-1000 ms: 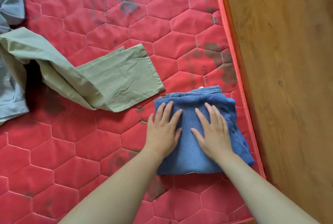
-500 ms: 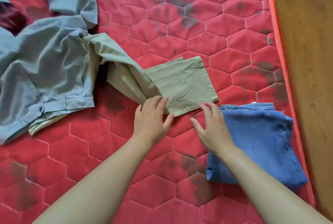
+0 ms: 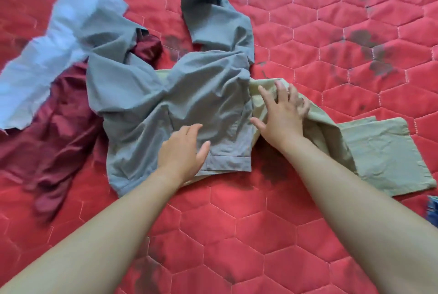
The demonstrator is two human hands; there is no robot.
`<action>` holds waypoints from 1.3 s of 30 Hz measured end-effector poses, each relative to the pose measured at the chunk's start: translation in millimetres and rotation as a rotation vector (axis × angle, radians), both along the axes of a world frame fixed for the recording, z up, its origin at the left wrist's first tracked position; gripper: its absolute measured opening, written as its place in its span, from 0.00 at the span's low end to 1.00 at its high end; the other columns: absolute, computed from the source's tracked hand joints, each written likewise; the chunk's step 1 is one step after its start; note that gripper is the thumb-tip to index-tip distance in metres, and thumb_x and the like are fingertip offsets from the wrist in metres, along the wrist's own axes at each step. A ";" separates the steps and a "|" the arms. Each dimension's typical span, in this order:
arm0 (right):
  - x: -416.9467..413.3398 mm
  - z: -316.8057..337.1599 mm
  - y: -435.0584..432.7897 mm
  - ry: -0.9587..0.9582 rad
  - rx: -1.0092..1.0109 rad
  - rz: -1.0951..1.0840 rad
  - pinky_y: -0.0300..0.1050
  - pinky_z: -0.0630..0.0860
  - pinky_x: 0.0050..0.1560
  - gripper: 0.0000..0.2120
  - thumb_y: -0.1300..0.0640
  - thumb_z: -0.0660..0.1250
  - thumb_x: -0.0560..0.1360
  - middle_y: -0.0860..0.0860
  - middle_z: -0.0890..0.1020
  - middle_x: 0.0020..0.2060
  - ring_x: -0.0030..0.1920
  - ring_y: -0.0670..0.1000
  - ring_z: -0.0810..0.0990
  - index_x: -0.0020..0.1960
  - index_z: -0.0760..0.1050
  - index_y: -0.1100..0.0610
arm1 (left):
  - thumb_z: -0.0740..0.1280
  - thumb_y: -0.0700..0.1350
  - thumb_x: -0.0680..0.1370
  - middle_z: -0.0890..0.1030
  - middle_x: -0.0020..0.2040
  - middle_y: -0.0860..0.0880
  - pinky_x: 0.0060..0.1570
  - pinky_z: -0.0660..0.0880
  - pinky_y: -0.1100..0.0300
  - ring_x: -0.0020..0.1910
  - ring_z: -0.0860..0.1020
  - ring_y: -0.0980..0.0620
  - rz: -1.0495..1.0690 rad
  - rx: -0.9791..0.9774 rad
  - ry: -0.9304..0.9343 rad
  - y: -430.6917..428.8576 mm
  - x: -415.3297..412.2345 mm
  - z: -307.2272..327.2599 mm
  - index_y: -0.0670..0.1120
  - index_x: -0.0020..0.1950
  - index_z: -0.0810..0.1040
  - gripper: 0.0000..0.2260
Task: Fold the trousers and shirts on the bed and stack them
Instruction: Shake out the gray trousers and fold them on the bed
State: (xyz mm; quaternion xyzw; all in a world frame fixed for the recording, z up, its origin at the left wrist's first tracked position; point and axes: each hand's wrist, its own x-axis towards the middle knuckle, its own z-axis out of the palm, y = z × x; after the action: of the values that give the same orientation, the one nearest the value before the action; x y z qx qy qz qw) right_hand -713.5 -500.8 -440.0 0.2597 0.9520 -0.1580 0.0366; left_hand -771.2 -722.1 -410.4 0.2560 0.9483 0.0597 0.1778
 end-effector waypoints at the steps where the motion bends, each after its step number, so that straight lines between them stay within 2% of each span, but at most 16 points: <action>1: -7.8 -6.6 -2.1 -0.065 0.026 -0.013 0.64 0.55 0.64 0.34 0.40 0.67 0.71 0.52 0.57 0.73 0.71 0.59 0.55 0.73 0.58 0.43 | 0.59 0.54 0.78 0.73 0.63 0.47 0.56 0.72 0.49 0.62 0.72 0.46 0.026 0.010 -0.026 -10.4 -4.5 -6.0 0.48 0.70 0.67 0.21; 3: -9.2 -18.7 -8.2 -0.142 0.052 -0.027 0.60 0.59 0.61 0.31 0.38 0.66 0.71 0.51 0.61 0.71 0.68 0.58 0.60 0.71 0.61 0.42 | 0.60 0.54 0.78 0.74 0.62 0.48 0.56 0.72 0.49 0.62 0.71 0.46 0.058 0.018 -0.087 -26.0 -7.3 -19.3 0.48 0.69 0.67 0.21; 5: 0.8 -28.9 -16.2 -0.152 0.081 -0.013 0.58 0.57 0.63 0.25 0.40 0.66 0.72 0.51 0.62 0.71 0.69 0.58 0.58 0.66 0.68 0.44 | 0.62 0.53 0.77 0.73 0.63 0.48 0.57 0.71 0.48 0.63 0.71 0.46 0.068 0.023 -0.162 -35.3 -3.6 -33.5 0.49 0.68 0.68 0.20; 7: 19.3 -38.3 -30.0 -0.078 0.102 0.041 0.58 0.53 0.67 0.23 0.43 0.68 0.71 0.52 0.61 0.73 0.73 0.59 0.54 0.64 0.72 0.48 | 0.63 0.52 0.77 0.73 0.63 0.49 0.58 0.70 0.50 0.63 0.70 0.47 0.065 0.031 -0.207 -42.7 4.6 -48.7 0.50 0.67 0.69 0.19; 10: 45.6 -53.7 -58.6 0.093 0.013 0.254 0.60 0.61 0.68 0.24 0.50 0.74 0.68 0.59 0.69 0.69 0.71 0.63 0.63 0.61 0.76 0.58 | 0.64 0.51 0.76 0.72 0.62 0.51 0.60 0.69 0.51 0.63 0.69 0.48 0.074 0.046 -0.215 -54.8 15.5 -72.5 0.50 0.64 0.71 0.17; 11: 53.2 -60.5 -68.1 0.061 -0.066 0.296 0.58 0.63 0.68 0.25 0.51 0.74 0.68 0.60 0.69 0.69 0.71 0.62 0.64 0.62 0.76 0.58 | 0.65 0.50 0.75 0.72 0.61 0.52 0.59 0.69 0.51 0.63 0.69 0.49 0.076 0.044 -0.191 -59.0 18.2 -79.4 0.50 0.63 0.71 0.17; 14: 66.4 -80.2 -85.6 -0.119 -0.209 0.270 0.52 0.62 0.70 0.30 0.51 0.72 0.70 0.54 0.61 0.74 0.75 0.56 0.56 0.70 0.67 0.52 | 0.68 0.49 0.72 0.71 0.61 0.53 0.59 0.67 0.49 0.63 0.68 0.50 0.077 0.058 -0.076 -71.7 22.3 -93.5 0.51 0.60 0.73 0.17; 16: 64.6 -85.2 -87.0 -0.125 -0.194 0.260 0.54 0.67 0.66 0.31 0.55 0.73 0.69 0.54 0.64 0.72 0.73 0.56 0.58 0.70 0.67 0.51 | 0.69 0.47 0.71 0.71 0.63 0.53 0.61 0.66 0.47 0.65 0.67 0.51 0.052 0.080 -0.042 -79.2 23.3 -98.9 0.52 0.61 0.72 0.19; 19: 55.0 -85.7 -85.8 -0.003 -0.196 0.252 0.56 0.76 0.51 0.26 0.61 0.75 0.63 0.54 0.74 0.57 0.60 0.58 0.70 0.60 0.75 0.54 | 0.70 0.43 0.69 0.69 0.65 0.51 0.62 0.67 0.46 0.65 0.68 0.49 0.024 0.111 -0.027 -93.3 23.4 -103.9 0.51 0.64 0.70 0.24; 21: 53.5 -86.0 -84.0 0.049 -0.209 0.247 0.52 0.75 0.52 0.21 0.63 0.74 0.65 0.53 0.76 0.54 0.57 0.58 0.72 0.58 0.77 0.55 | 0.71 0.43 0.69 0.68 0.67 0.49 0.63 0.66 0.46 0.65 0.68 0.47 0.112 0.103 -0.009 -106.7 22.6 -105.3 0.51 0.66 0.68 0.27; 24: 55.8 -83.9 -78.9 0.073 -0.235 0.230 0.50 0.75 0.53 0.15 0.60 0.71 0.70 0.51 0.79 0.53 0.56 0.56 0.74 0.57 0.79 0.54 | 0.72 0.49 0.69 0.69 0.63 0.49 0.61 0.67 0.48 0.62 0.69 0.47 0.225 0.094 -0.023 -125.0 20.7 -107.0 0.50 0.68 0.68 0.28; 29: 60.1 -83.4 -76.5 0.191 -0.254 0.235 0.49 0.76 0.46 0.09 0.59 0.69 0.73 0.51 0.82 0.47 0.48 0.56 0.77 0.53 0.82 0.55 | 0.71 0.52 0.71 0.70 0.62 0.51 0.62 0.66 0.51 0.64 0.68 0.49 0.217 0.103 -0.064 -131.3 21.5 -114.2 0.51 0.69 0.67 0.29; 33: 63.5 -82.4 -67.2 0.290 -0.174 0.217 0.47 0.76 0.41 0.06 0.56 0.68 0.74 0.51 0.84 0.43 0.42 0.56 0.80 0.49 0.81 0.56 | 0.74 0.52 0.68 0.71 0.61 0.51 0.61 0.66 0.50 0.62 0.69 0.49 0.204 0.179 -0.050 -138.5 26.2 -114.9 0.52 0.65 0.71 0.27; 36: 76.3 -88.9 -58.9 0.269 -0.177 0.144 0.46 0.74 0.43 0.07 0.55 0.66 0.75 0.50 0.84 0.45 0.43 0.56 0.80 0.50 0.81 0.55 | 0.75 0.52 0.66 0.72 0.59 0.49 0.61 0.65 0.48 0.60 0.69 0.49 0.299 0.174 0.059 -153.0 39.0 -118.6 0.52 0.61 0.75 0.25; 39: 86.7 -100.3 -66.6 0.234 -0.231 0.138 0.43 0.71 0.48 0.05 0.60 0.69 0.73 0.52 0.82 0.46 0.46 0.56 0.78 0.49 0.81 0.58 | 0.74 0.51 0.68 0.71 0.59 0.48 0.61 0.65 0.49 0.60 0.70 0.48 0.398 0.176 0.026 -166.0 49.1 -124.6 0.51 0.62 0.75 0.24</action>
State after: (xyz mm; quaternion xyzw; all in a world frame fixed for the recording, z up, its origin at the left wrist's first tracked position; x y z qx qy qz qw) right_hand -626.9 -567.4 -540.3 0.1678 0.9409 -0.2923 -0.0340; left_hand -722.2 -888.0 -535.1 0.0793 0.9734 0.1730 0.1273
